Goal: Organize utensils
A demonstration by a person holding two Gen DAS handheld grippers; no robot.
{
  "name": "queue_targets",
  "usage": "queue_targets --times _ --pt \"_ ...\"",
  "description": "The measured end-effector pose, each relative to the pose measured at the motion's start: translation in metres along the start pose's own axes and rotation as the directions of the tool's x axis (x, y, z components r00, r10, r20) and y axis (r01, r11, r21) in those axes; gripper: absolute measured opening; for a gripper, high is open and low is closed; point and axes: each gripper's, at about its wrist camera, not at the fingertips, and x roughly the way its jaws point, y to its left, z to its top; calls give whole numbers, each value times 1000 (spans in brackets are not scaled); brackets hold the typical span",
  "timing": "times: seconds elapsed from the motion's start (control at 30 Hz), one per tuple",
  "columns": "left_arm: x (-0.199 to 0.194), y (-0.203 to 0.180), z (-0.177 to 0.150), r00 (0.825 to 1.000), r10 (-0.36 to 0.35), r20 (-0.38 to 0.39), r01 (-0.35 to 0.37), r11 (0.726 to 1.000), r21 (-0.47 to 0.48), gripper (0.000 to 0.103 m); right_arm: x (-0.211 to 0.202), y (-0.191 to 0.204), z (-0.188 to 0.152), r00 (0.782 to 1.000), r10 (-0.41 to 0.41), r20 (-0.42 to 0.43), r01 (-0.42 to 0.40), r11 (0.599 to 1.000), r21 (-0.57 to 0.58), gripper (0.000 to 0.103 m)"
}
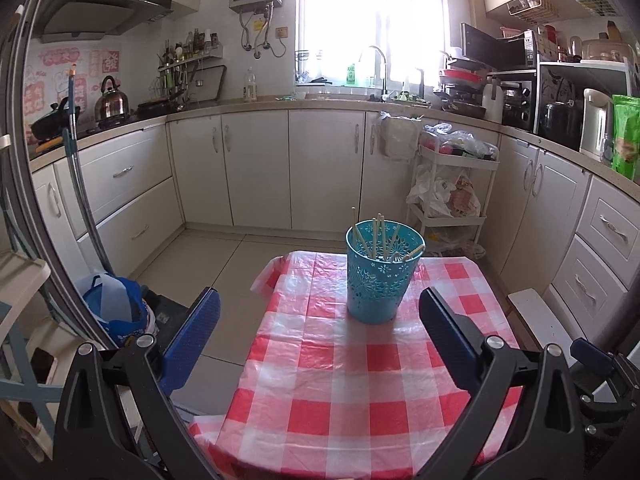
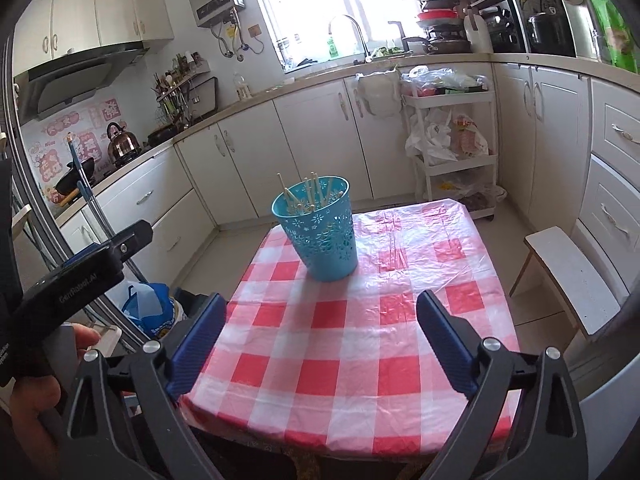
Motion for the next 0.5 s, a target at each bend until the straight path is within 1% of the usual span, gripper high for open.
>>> queue_targets --times 0.1,0.2,0.3,0.4,0.5 --pt "-25 4 -5 999 21 -50 -21 1000 -4 95 -31 7 -7 1000 -4 1 4 1000 -3 95" --pt "-50 10 -12 996 -2 -90 1 1000 -19 95 -58 14 -13 1000 -4 -2 4 1000 -6 96" --pt "-81 13 -22 996 -26 -84 26 1000 -11 95 -88 21 -19 1000 4 2 -4 1000 -8 96" --pt "-112 17 -34 996 -30 -80 30 1000 1 95 -116 26 -23 1000 7 7 -7 1000 5 96" --pt "-134 24 -43 995 -24 -101 22 999 -28 96 -138 29 -28 1000 6 22 -7 1000 23 96"
